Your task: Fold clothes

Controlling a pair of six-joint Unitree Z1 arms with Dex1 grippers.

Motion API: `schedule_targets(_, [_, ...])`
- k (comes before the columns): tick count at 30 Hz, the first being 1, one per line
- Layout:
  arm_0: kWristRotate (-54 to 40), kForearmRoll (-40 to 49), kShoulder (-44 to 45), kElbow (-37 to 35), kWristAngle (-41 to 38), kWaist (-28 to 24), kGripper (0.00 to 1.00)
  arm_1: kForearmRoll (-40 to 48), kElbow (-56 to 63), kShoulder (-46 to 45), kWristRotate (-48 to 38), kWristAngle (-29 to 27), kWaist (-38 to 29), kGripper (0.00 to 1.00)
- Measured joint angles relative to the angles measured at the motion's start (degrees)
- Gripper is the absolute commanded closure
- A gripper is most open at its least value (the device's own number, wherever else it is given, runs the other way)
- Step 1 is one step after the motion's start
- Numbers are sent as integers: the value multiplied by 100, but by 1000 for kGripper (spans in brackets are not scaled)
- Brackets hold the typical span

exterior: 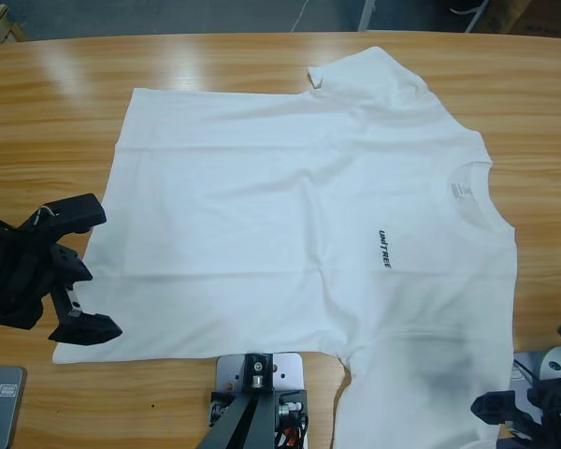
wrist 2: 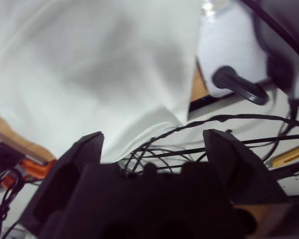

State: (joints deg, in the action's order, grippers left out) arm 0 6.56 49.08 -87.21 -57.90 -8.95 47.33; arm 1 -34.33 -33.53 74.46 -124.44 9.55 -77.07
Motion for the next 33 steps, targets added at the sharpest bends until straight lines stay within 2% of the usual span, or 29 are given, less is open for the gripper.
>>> schedule_targets(6, [-33, 77, 1, -53, 0, 12, 73, 70, 92, 199, -659, -136, -267, 196])
schedule_targets(7, [-63, 90, 0, -83, 0, 12, 73, 162, 195, 247, -711, -167, -272, 244])
schedule_targets(8, [-87, 99, -1, -124, 0, 12, 73, 283, 299, 275, -756, -212, -275, 271])
schedule_targets(17, [-112, 138, -98, -300, 15, 12, 73, 855, 684, 350, -821, -587, -277, 299])
schedule_targets(21, [-112, 199, -98, -307, 15, 12, 73, 1076, 783, 540, -821, -644, -277, 295])
schedule_targets(24, [-112, 242, -98, -351, 15, 12, 73, 1095, 786, 600, -820, -676, -276, 206])
schedule_targets(33, [-112, 252, -111, -424, 15, 13, 73, 585, 470, 637, -35, -770, 107, 196])
